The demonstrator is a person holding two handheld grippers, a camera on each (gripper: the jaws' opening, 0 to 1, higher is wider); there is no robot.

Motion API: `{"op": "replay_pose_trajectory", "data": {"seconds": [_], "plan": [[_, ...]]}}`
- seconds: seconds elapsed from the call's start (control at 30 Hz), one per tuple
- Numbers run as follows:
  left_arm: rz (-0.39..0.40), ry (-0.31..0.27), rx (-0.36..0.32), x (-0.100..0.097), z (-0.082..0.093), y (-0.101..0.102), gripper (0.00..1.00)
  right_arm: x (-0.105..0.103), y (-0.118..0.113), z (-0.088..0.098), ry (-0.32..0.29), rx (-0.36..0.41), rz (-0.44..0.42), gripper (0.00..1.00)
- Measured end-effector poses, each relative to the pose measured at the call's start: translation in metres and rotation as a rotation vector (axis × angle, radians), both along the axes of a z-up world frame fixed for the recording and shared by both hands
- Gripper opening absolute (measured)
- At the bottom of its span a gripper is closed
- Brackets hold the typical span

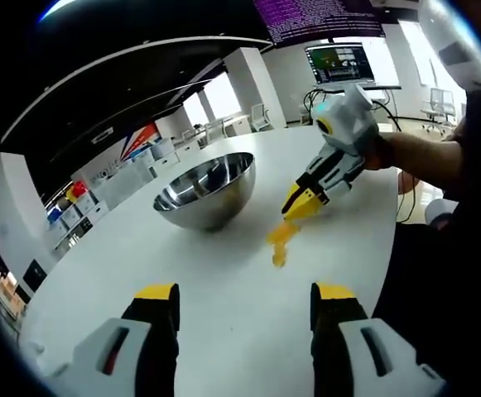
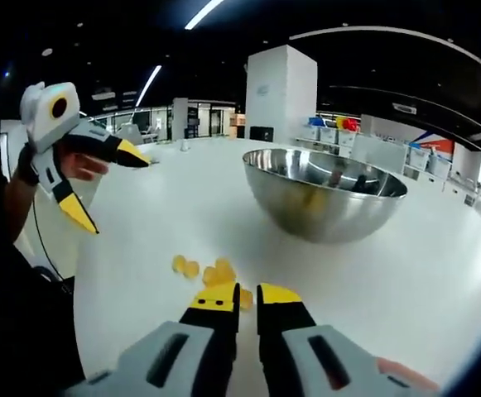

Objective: Pick up the QQ candy scattered on the table and place it into the stainless steel bowl on the table

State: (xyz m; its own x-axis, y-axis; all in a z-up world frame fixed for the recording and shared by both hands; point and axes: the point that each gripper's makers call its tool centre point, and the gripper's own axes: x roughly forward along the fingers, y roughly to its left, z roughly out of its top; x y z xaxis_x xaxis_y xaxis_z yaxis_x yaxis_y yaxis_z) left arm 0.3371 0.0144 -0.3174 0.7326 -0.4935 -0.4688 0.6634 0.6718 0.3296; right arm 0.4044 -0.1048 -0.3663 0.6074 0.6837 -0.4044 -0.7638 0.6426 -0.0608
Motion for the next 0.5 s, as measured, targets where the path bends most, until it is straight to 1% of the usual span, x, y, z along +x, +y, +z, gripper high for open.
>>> {"op": "replay_pose_trajectory", "data": {"seconds": [0.17,0.3,0.4,0.5], "plan": [[0.002,-0.001,-0.002,0.0000,0.0000,0.0007,0.64,0.0011,-0.0006,-0.0032,0.005,-0.011,-0.004,0.08],[0.003,0.000,-0.002,-0.0008,-0.0004,0.0010,0.64,0.0003,-0.0001,-0.0048,0.024,0.006,0.002,0.07],[0.003,-0.001,0.001,-0.0008,-0.0006,0.0015,0.64,-0.0012,-0.0006,-0.0067,0.070,0.031,0.002,0.05],[0.003,-0.004,-0.002,-0.0010,0.0004,0.0011,0.64,-0.0012,-0.0010,-0.0072,0.078,0.039,-0.004,0.05]]}}
